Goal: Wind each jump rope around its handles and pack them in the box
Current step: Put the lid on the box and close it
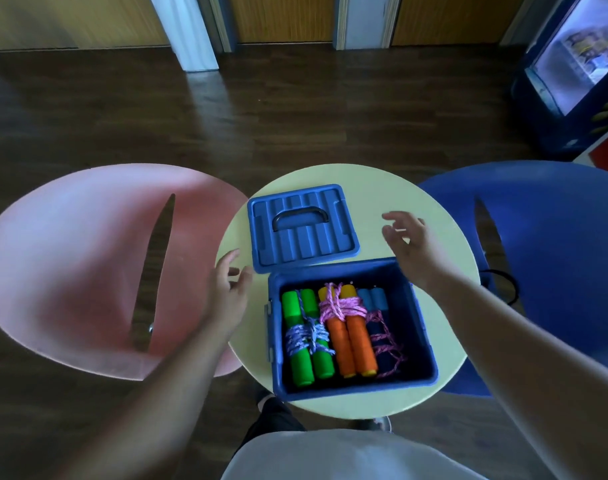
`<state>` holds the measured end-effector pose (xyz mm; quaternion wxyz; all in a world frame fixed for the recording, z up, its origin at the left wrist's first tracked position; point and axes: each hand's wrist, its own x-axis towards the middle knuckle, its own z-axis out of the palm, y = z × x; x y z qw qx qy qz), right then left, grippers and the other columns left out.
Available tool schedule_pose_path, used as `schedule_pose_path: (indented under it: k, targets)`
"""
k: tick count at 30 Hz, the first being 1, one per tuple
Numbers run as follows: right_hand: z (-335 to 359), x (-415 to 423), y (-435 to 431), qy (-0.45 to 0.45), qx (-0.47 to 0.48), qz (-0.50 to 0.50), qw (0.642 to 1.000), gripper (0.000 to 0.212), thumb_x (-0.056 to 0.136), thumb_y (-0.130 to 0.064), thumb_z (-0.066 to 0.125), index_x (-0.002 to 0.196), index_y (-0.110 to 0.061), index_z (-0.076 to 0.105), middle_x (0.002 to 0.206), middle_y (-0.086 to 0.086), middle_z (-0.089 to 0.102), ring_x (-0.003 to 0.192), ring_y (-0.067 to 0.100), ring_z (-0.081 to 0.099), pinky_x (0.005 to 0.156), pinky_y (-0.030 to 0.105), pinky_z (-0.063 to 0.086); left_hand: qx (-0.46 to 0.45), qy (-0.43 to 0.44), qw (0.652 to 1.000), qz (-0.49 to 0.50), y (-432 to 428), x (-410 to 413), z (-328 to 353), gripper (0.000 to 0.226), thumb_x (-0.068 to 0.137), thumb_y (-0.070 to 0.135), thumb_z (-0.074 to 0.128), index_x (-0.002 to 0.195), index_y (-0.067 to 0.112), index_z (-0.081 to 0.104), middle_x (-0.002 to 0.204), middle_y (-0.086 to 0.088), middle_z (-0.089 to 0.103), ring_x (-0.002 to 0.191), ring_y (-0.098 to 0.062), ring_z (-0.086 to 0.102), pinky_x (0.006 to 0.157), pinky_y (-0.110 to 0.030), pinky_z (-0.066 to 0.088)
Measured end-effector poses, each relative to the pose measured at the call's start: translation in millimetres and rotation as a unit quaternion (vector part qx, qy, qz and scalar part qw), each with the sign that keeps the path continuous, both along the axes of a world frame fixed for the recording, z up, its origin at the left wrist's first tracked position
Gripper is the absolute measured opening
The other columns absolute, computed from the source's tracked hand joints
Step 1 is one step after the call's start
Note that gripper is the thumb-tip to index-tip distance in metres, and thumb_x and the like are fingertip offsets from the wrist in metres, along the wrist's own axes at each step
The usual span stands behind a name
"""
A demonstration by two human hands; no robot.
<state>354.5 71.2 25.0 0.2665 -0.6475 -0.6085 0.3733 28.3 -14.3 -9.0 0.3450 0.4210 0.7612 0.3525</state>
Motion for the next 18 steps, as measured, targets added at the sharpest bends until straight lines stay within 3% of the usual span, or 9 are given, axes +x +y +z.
schedule_pose_path:
  k: [1,4,6,7,9,11,14,16,18]
  targets:
    - [0.3,-10.9,17.8,-0.011,-0.012,0.017,1.000,0.030,0.104,-0.042,0.052,0.133,-0.036,0.059,0.132,0.007,0.055,0.119,0.023,0.059,0.094,0.036,0.049,-0.010,-0.014,1.000,0.006,15.7,-3.8,-2.7,0.043,0.103,0.027,0.059,0.146,0.027,0.052,0.125,-0.013,0.058,0.084,-0.019,0.059,0.066,-0.029,0.049]
    - [-5.7,-42.6,60.3,-0.052,-0.065,0.042,0.996,0.038,0.103,-0.042,0.054,0.140,-0.034,0.055,0.138,0.009,0.057,0.105,0.025,0.061,0.078,0.030,0.045,-0.046,-0.031,0.998,0.007,52.9,-10.6,-6.9,0.046,0.104,0.025,0.057,0.149,0.024,0.048,0.136,-0.017,0.052,0.120,-0.032,0.058,0.096,-0.044,0.051]
    - [-13.0,-60.4,79.9,-0.088,-0.098,0.054,0.990,0.043,0.103,-0.042,0.055,0.145,-0.032,0.051,0.139,0.009,0.056,0.094,0.025,0.061,0.069,0.031,0.048,-0.070,-0.021,0.997,-0.005,72.2,-15.0,-10.4,0.048,0.105,0.023,0.056,0.152,0.021,0.045,0.142,-0.020,0.048,0.130,-0.033,0.054,0.102,-0.044,0.049]
    - [-17.8,-67.5,88.6,-0.097,-0.120,0.058,0.986,0.046,0.102,-0.042,0.057,0.146,-0.032,0.050,0.139,0.010,0.056,0.091,0.026,0.062,0.069,0.034,0.051,-0.083,-0.015,0.996,-0.015,80.4,-18.1,-14.1,0.049,0.105,0.023,0.056,0.153,0.021,0.043,0.145,-0.019,0.047,0.126,-0.030,0.057,0.098,-0.041,0.051]
    - [-30.7,-78.5,103.4,-0.112,-0.173,0.073,0.976,0.054,0.101,-0.039,0.061,0.151,-0.029,0.044,0.142,0.015,0.054,0.090,0.031,0.064,0.074,0.039,0.054,-0.113,-0.001,0.993,-0.037,95.0,-23.9,-22.4,0.053,0.105,0.026,0.055,0.156,0.024,0.039,0.146,-0.014,0.049,0.095,-0.014,0.062,0.074,-0.030,0.052]
    - [-41.7,-85.9,112.7,-0.140,-0.217,0.085,0.962,0.065,0.099,-0.035,0.065,0.157,-0.025,0.036,0.147,0.017,0.048,0.095,0.032,0.060,0.075,0.036,0.048,-0.140,-0.007,0.989,-0.037,109.3,-30.4,-33.3,0.058,0.103,0.028,0.057,0.157,0.028,0.037,0.135,-0.010,0.059,0.071,-0.011,0.059,0.061,-0.032,0.052]
    - [-55.0,-92.6,121.1,-0.203,-0.243,0.077,0.945,0.071,0.099,-0.032,0.064,0.160,-0.029,0.028,0.153,0.016,0.036,0.109,0.038,0.059,0.077,0.038,0.050,-0.160,-0.013,0.987,-0.018,128.0,-32.3,-44.0,0.059,0.100,0.025,0.056,0.156,0.028,0.040,0.118,-0.003,0.059,0.075,-0.014,0.062,0.069,-0.037,0.057]
    - [-62.2,-96.5,124.7,-0.244,-0.234,0.064,0.939,0.068,0.101,-0.022,0.058,0.161,-0.030,0.027,0.154,0.014,0.033,0.115,0.039,0.054,0.077,0.038,0.050,-0.164,-0.014,0.986,-0.021,137.4,-30.0,-47.5,0.056,0.101,0.022,0.053,0.155,0.028,0.041,0.126,-0.005,0.058,0.081,-0.014,0.062,0.063,-0.031,0.053]
    - [-65.8,-99.3,127.7,-0.248,-0.228,0.056,0.940,0.069,0.099,-0.005,0.050,0.160,-0.029,0.029,0.154,0.012,0.032,0.105,0.035,0.056,0.064,0.033,0.048,-0.163,-0.008,0.986,-0.027,144.6,-28.3,-49.6,0.055,0.103,0.019,0.051,0.156,0.028,0.040,0.135,-0.004,0.057,0.081,-0.011,0.060,0.059,-0.028,0.047]
